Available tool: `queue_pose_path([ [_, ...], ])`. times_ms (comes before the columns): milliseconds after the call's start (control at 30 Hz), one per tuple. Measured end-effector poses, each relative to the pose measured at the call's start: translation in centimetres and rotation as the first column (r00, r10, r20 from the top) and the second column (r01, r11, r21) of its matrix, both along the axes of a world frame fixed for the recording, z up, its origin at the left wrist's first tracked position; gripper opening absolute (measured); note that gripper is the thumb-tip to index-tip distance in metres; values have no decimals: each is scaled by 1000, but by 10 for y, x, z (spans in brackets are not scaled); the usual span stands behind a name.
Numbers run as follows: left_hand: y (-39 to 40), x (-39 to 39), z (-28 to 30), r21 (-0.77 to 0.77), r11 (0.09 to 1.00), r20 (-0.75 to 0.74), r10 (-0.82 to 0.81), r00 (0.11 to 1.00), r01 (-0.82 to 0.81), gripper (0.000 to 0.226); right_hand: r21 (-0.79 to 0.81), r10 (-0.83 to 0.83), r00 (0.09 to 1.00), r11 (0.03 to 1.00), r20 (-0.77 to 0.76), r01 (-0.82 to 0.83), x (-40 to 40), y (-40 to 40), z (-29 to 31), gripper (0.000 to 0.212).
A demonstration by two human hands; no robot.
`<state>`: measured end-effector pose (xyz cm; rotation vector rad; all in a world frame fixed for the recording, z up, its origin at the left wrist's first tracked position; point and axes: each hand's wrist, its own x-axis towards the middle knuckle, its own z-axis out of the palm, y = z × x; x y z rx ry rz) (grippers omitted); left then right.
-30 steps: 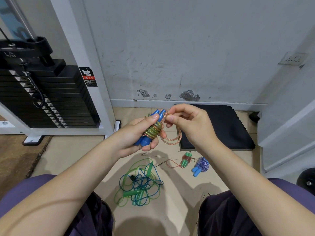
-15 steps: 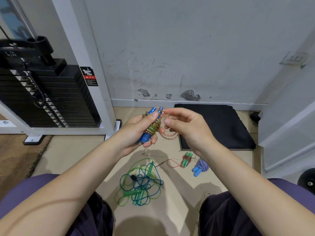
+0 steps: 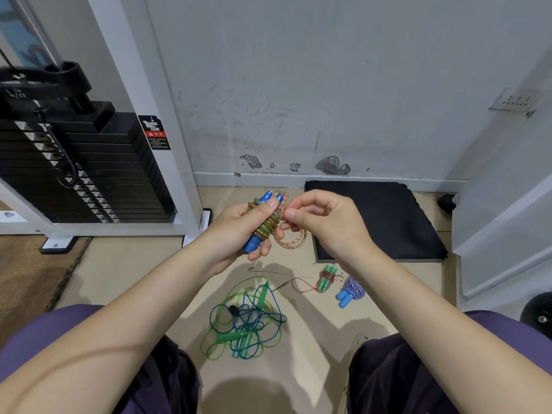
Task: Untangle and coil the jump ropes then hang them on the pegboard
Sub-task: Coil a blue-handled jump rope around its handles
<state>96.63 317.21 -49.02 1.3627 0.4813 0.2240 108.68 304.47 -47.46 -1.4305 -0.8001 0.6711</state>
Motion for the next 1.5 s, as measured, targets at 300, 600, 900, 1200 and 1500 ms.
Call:
queue_pose_path([
  [300, 7, -7, 8, 73, 976, -87, -200, 976, 206, 33, -134, 187, 972, 977, 145, -168, 12, -4, 0, 36],
  [600, 6, -5, 1, 183, 975, -227, -85, 970, 128, 29, -208, 160, 954, 972, 254, -108, 17, -2, -2, 9],
  [900, 1, -1, -6, 199, 975, -275, -38, 961, 95, 26, 70, -272, 962, 960, 6, 271, 34, -6, 14, 8],
  [1200, -1, -3, -6, 155, 969, -276, -142, 951, 190, 28, -102, -124, 991, 987, 39, 128, 34, -9, 4, 30],
  [1500, -3, 1, -13, 187, 948, -309, -190, 932, 256, 29, -256, -14, 894, 956, 447, 144, 45, -5, -6, 40],
])
